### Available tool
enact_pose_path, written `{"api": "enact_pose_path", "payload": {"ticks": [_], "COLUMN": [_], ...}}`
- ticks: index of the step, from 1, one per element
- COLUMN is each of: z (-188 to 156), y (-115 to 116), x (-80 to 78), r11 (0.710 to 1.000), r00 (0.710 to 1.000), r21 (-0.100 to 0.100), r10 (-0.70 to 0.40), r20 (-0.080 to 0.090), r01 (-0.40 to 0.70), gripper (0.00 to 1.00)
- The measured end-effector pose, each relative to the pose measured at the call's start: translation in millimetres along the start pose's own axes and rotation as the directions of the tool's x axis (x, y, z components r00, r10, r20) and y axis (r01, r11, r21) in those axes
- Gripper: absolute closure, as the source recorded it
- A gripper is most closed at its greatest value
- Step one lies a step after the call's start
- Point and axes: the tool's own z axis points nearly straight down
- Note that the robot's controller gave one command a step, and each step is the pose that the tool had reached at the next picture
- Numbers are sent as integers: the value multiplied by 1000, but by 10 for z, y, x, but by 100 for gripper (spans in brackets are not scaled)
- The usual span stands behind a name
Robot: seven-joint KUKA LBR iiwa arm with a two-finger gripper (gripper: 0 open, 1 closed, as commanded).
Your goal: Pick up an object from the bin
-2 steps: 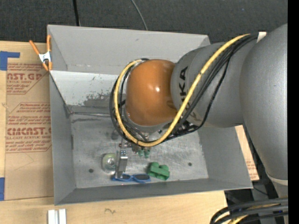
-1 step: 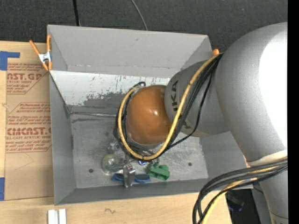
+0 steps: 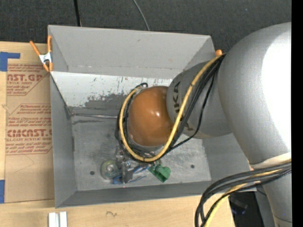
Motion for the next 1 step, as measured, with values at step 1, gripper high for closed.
{"api": "enact_pose_path", "payload": {"ticks": [1], "z": [-1674], "y": [-261], "x": [-158], "r11": [988], "r00": [988], "r21": [4], "r10": [-151], "r20": [9], "r01": [151], "gripper": [100]}}
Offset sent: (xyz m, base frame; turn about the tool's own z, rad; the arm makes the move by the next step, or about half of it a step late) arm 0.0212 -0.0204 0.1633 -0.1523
